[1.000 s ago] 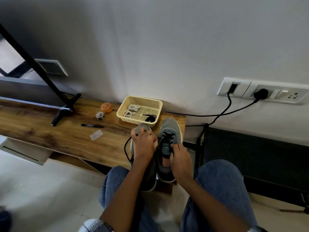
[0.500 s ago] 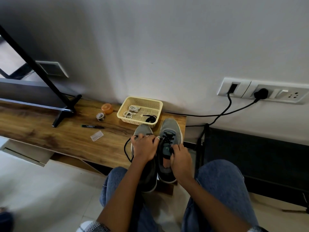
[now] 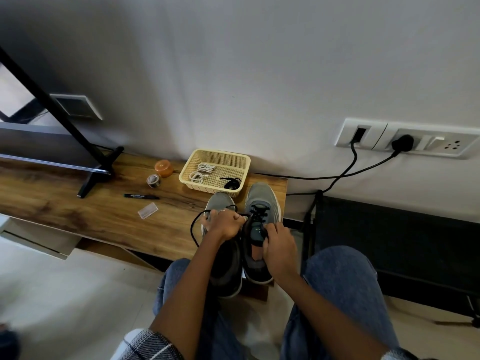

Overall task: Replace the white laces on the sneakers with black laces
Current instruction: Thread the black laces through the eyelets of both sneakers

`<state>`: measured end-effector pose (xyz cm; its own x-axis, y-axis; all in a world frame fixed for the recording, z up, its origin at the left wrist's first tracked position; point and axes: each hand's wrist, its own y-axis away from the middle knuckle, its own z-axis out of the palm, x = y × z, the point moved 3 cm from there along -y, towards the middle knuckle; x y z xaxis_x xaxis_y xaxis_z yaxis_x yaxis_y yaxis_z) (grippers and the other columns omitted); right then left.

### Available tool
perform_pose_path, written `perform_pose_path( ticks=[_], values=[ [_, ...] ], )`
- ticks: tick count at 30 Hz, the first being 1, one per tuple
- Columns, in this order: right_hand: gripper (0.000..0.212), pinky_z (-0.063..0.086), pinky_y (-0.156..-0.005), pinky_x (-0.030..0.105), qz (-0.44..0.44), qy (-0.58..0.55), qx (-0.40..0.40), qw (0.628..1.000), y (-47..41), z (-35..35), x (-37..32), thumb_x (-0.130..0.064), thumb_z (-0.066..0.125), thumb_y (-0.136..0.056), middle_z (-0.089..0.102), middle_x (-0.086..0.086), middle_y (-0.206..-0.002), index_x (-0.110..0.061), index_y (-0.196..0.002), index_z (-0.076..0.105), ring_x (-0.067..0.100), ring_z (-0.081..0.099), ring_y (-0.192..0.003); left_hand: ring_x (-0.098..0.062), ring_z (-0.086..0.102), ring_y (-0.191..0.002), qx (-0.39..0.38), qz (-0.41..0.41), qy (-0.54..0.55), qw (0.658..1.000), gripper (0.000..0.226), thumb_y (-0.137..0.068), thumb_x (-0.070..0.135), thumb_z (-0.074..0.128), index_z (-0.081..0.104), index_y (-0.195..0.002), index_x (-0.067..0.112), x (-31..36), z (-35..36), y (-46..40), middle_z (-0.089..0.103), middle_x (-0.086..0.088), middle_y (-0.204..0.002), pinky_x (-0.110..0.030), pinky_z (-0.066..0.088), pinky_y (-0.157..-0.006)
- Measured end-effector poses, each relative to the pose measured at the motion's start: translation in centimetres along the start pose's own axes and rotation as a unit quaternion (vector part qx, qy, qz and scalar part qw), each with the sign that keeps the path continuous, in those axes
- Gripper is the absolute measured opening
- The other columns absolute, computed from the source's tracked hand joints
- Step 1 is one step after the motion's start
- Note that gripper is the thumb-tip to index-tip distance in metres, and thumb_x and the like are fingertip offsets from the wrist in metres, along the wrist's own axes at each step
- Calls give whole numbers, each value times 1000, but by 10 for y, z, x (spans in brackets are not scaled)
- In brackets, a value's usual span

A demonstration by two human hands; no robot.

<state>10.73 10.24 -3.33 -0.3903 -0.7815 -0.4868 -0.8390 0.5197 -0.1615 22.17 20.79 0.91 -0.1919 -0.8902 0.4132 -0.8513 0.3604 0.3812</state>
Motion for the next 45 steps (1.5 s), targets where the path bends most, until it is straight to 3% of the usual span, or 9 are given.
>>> perform_pose_path(
  ticks=[2, 5, 9, 13, 20, 30, 35, 40, 45],
  values=[
    [28, 52, -61, 40, 1, 8, 2, 1000, 0, 0, -1, 0, 71, -71, 61, 11, -89, -9, -97, 64, 29, 59, -78, -20, 43, -96, 12, 5, 52, 999, 40, -96, 40, 48, 49, -61, 19, -2, 3, 1, 55, 1, -73, -31, 15, -84],
    [33, 49, -56, 36, -4, 26, 6, 1000, 1, -1, -2, 2, 76, -63, 60, 8, -84, -10, -91, 64, 27, 58, -73, -20, 41, -101, 41, 14, 83, 996, 33, -91, 40, 51, 60, -65, 23, -8, 8, 0, 51, 14, -78, -50, 29, -102],
    [32, 49, -60, 37, 9, 26, 4, 1000, 2, -1, -1, 1, 74, -67, 61, 9, -90, -10, -96, 64, 27, 58, -78, -14, 42, -105, 70, 38, 117, 990, 25, -88, 34, 55, 61, -64, 29, -8, 16, 1, 52, 22, -84, -48, 28, -103],
    [34, 49, -59, 38, 12, 30, -1, 999, 2, -2, -2, 1, 75, -66, 62, 11, -90, -10, -96, 64, 29, 59, -78, -16, 53, -104, 85, 54, 186, 977, 17, -71, 50, 47, 58, -61, 43, -11, 24, 1, 61, 16, -88, -54, 35, -98],
    [33, 49, -56, 36, 3, 31, 2, 1000, 2, -2, -4, 1, 75, -66, 61, 11, -88, -10, -95, 64, 29, 59, -76, -16, 40, -113, 222, 94, -131, 962, 16, -93, 37, 50, 61, -96, 26, 8, 9, 19, 55, 10, -108, -38, 12, -100],
    [32, 50, -55, 37, 6, 21, -6, 1000, 0, 1, 0, 1, 74, -66, 60, 13, -88, -8, -95, 64, 31, 58, -75, -23, 41, -122, 83, 3, -156, 984, 43, -103, 45, 30, 68, -107, 25, 10, -1, 13, 67, -3, -108, -43, 21, -105],
    [36, 50, -55, 37, -11, 26, -19, 999, -1, 0, 0, 3, 76, -62, 61, 11, -87, -9, -95, 66, 30, 59, -74, -29, 34, -132, 3, -25, -9, 1000, 34, -103, 35, 33, 62, -120, 33, 15, 17, 7, 59, 0, -127, -45, 19, -108],
    [32, 50, -57, 37, -9, 26, -16, 999, -1, -2, 0, 1, 74, -66, 61, 10, -88, -10, -95, 66, 30, 60, -76, -32, 56, -105, 61, -107, 309, 943, 29, -81, 56, 51, 65, -64, 37, 3, 29, -9, 68, -6, -93, -55, 42, -99],
    [31, 52, -59, 39, -7, 30, -23, 999, 0, -2, 1, -1, 73, -69, 61, 11, -91, -9, -98, 65, 30, 59, -80, -21, 46, -109, 212, -125, 286, 926, 31, -96, 42, 45, 72, -97, 26, 21, -35, 12, 63, 1, -101, -40, 20, -92]
  ],
)
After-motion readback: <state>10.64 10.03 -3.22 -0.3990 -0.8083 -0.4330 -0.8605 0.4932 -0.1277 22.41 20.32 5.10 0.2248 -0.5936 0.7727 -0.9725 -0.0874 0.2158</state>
